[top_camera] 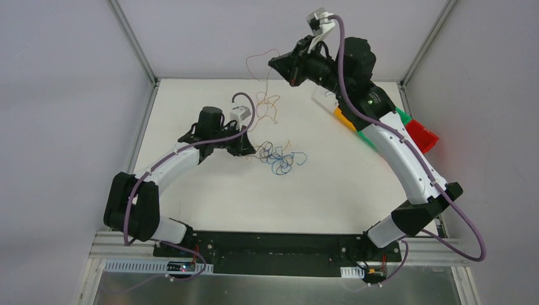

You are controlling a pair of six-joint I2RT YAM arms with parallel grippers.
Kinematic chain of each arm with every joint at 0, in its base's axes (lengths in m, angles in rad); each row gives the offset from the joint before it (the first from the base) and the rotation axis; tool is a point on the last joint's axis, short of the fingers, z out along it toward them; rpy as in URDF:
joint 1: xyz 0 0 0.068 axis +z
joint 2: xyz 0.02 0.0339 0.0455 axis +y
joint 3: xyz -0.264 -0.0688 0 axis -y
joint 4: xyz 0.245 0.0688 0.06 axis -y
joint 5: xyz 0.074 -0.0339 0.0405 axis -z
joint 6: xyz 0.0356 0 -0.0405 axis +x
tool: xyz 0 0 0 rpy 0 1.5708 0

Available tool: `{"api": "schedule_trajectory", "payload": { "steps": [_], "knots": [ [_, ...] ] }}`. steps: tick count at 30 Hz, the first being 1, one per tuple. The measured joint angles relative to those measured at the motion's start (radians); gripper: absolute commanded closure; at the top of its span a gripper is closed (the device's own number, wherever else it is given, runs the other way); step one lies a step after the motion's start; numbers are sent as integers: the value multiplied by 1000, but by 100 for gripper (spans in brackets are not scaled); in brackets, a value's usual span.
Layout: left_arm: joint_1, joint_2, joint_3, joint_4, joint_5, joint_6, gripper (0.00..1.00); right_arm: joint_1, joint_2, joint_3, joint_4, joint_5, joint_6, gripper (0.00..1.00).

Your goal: Untangle the cables

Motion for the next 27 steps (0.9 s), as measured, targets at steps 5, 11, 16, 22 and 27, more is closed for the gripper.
{"api": "schedule_trajectory", "payload": {
  "steps": [5, 11, 16, 22, 27],
  "knots": [
    [68, 0, -81, -63, 1, 62, 100, -50, 23, 106, -7, 22, 22, 100],
    [237, 0, -94, -149, 2, 134, 100, -105, 30, 149, -30, 37, 32, 100],
    [352, 0, -94, -270, -6, 266, 100, -157, 50, 206, -47, 48, 36, 100],
    [476, 14, -94, -400, -51, 426, 100, -248, 66, 275, -56, 68, 34, 100],
    [537, 72, -85, -466, -79, 491, 97, -324, 62, 260, -55, 68, 27, 100]
  ]
}}
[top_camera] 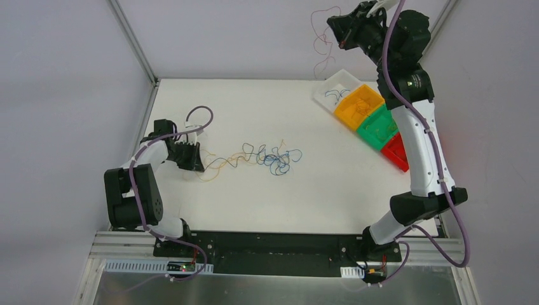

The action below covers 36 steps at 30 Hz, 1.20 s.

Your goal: Untangle the cables

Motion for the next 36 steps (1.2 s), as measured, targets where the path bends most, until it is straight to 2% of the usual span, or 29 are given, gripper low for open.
{"api": "schedule_trajectory", "payload": {
  "steps": [3, 7, 16, 24, 36],
  "knots": [
    [0, 20, 28, -29, 2, -2, 83, -48, -21, -71, -5, -1, -13, 100],
    [-2, 35, 86, -40, 20, -34, 72, -115, -44, -168, -23, -4, -31, 100],
    [-32, 35, 124, -48, 60, -101, 70, -291, -73, -277, -64, -25, -38, 100],
    [-48, 51, 153, -56, 60, -126, 70, -387, -77, -401, -66, -57, -56, 100],
    [-56, 86, 201, -76, 58, -134, 71, -462, 104, -433, 15, -82, -146, 100]
  ]
}}
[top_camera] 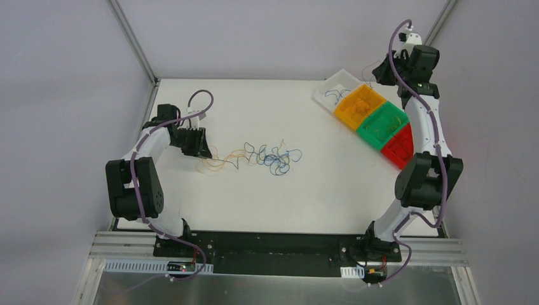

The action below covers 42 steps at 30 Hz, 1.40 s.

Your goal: Untangle the cables

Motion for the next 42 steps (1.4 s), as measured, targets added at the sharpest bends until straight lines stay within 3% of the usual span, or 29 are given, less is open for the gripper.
{"api": "schedule_trajectory", "payload": {
  "steps": [15, 19, 23, 30, 35, 38, 42],
  "knots": [
    [-16, 0, 17, -39, -6, -23, 73, -3, 357, -3, -28, 5, -133, 99],
    [-40, 0, 17, -39, -8, -24, 81, -3, 374, 2, -79, 5, -147, 55],
    [-89, 0, 18, -40, -5, -28, 100, -3, 364, 20, -106, -3, -149, 33],
    [-224, -5, 72, -46, 58, -69, 100, -2, 205, 16, -183, -78, -143, 14],
    [-289, -61, 151, -48, 126, -139, 100, 32, -31, -38, -214, -182, -132, 12],
    [-308, -119, 216, -49, 154, -183, 89, 135, -167, -94, -216, -249, -100, 12],
    [-314, -163, 296, -46, 192, -245, 92, 340, -257, -171, -196, -318, -53, 12]
  ]
}}
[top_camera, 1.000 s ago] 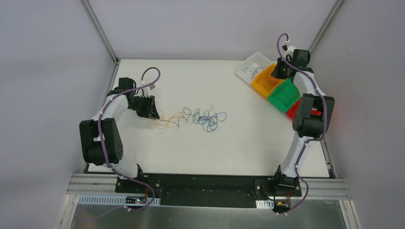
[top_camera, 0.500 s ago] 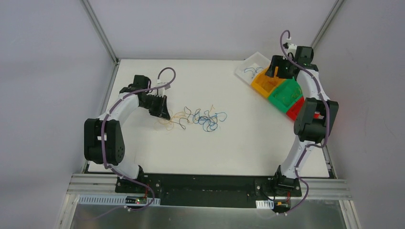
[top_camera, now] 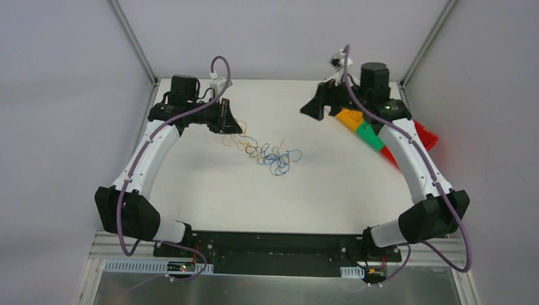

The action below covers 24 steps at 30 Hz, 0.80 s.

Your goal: Untangle the cables

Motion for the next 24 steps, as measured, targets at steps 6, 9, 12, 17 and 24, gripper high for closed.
{"api": "schedule_trajectory", "payload": {
  "steps": [6, 9, 12, 17, 24],
  "knots": [
    [-6, -16, 47, 2, 77, -78, 93, 278, 3, -103, 64, -23, 60, 12],
    [-13, -17, 47, 1, 121, -115, 88, 366, 48, -106, 129, -18, 89, 13],
    [-19, -24, 47, 1, 150, -143, 92, 425, 84, -108, 193, -10, 116, 15],
    [-19, -63, 47, 10, 170, -192, 100, 490, 106, -136, 284, -1, 137, 23],
    [-19, -96, 47, 34, 200, -236, 93, 528, 107, -286, 381, 36, 103, 67]
  ]
}}
